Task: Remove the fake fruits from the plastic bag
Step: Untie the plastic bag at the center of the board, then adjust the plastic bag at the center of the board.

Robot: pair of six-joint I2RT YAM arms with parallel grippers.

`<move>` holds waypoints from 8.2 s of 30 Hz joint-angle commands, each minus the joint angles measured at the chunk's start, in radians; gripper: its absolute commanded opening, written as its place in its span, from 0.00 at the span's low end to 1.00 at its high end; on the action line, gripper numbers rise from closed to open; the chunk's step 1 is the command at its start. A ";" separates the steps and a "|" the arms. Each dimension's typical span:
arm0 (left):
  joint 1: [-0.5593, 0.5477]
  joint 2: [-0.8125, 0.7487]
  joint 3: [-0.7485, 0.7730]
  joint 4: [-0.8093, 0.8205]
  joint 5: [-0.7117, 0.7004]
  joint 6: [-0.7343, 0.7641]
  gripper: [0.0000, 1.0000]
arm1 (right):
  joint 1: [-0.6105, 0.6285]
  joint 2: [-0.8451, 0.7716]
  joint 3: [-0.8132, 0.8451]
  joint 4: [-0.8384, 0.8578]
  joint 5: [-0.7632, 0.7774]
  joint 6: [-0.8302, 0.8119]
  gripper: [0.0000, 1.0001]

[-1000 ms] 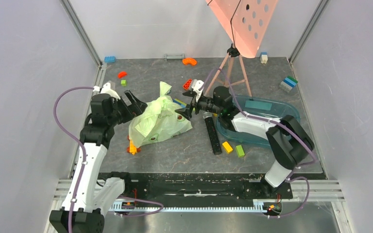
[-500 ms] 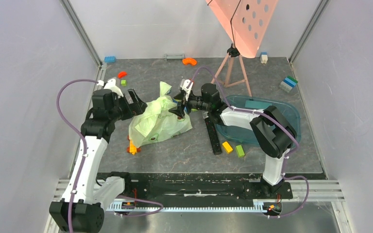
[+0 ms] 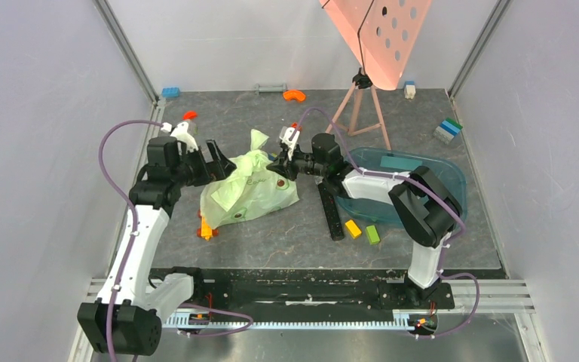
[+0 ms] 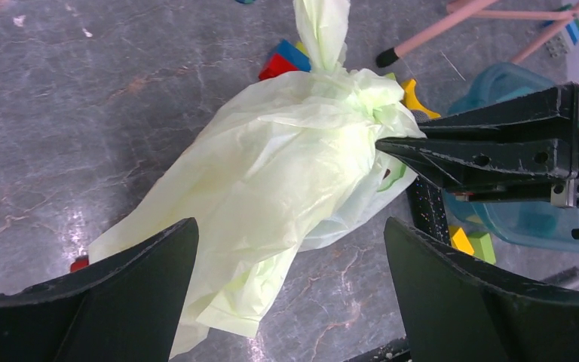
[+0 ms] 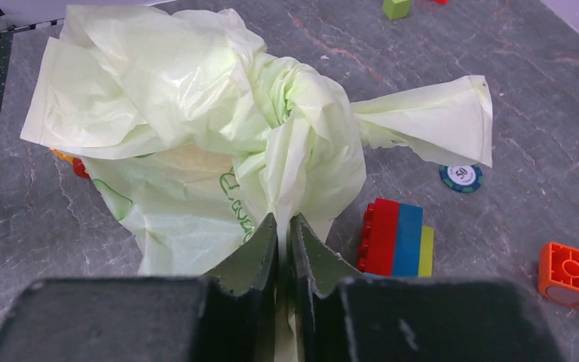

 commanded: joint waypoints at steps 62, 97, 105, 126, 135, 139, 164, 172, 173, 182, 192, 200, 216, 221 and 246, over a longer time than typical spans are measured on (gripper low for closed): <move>-0.006 0.036 -0.082 0.119 0.126 0.040 0.05 | -0.016 -0.348 -0.295 -0.130 0.383 0.072 0.02; -0.002 -0.073 -0.136 0.177 0.170 0.048 0.02 | -0.075 -0.637 -0.323 -0.257 0.135 -0.141 0.82; -0.003 -0.074 -0.139 0.172 0.168 0.052 0.02 | -0.068 -0.474 -0.036 -0.432 0.018 -0.294 0.77; 0.008 -0.076 -0.141 0.170 0.164 0.040 0.02 | 0.060 -0.249 0.183 -0.672 0.163 -0.747 0.62; 0.012 -0.071 -0.143 0.174 0.168 0.035 0.02 | 0.082 -0.192 0.238 -0.731 0.252 -0.779 0.50; 0.017 -0.070 -0.146 0.177 0.166 0.031 0.02 | 0.083 -0.213 0.222 -0.738 0.304 -0.774 0.40; 0.044 -0.069 -0.142 0.141 0.033 -0.001 0.02 | -0.016 -0.533 -0.189 -0.333 0.523 -0.078 0.00; 0.083 -0.067 -0.142 0.135 -0.003 -0.013 0.02 | -0.138 -0.624 -0.445 -0.005 0.420 0.479 0.00; 0.085 -0.066 -0.141 0.134 -0.004 -0.015 0.02 | -0.141 -0.635 -0.475 0.053 0.407 0.523 0.00; 0.087 -0.087 -0.153 0.166 0.056 -0.014 0.38 | -0.140 -0.638 -0.530 0.186 0.270 0.576 0.00; 0.078 -0.242 -0.172 0.391 0.269 -0.008 0.78 | -0.138 -0.644 -0.503 0.135 0.216 0.526 0.00; -0.132 -0.258 -0.142 0.452 0.305 0.169 0.83 | -0.129 -0.634 -0.454 0.094 0.183 0.511 0.00; -0.515 -0.396 -0.272 0.469 -0.018 0.728 1.00 | -0.119 -0.611 -0.377 0.010 0.140 0.460 0.00; -0.520 -0.345 -0.254 0.480 -0.033 0.836 1.00 | -0.118 -0.624 -0.375 -0.009 0.140 0.441 0.00; -0.683 -0.140 -0.235 0.536 -0.211 0.992 0.66 | -0.116 -0.618 -0.353 -0.017 0.131 0.427 0.00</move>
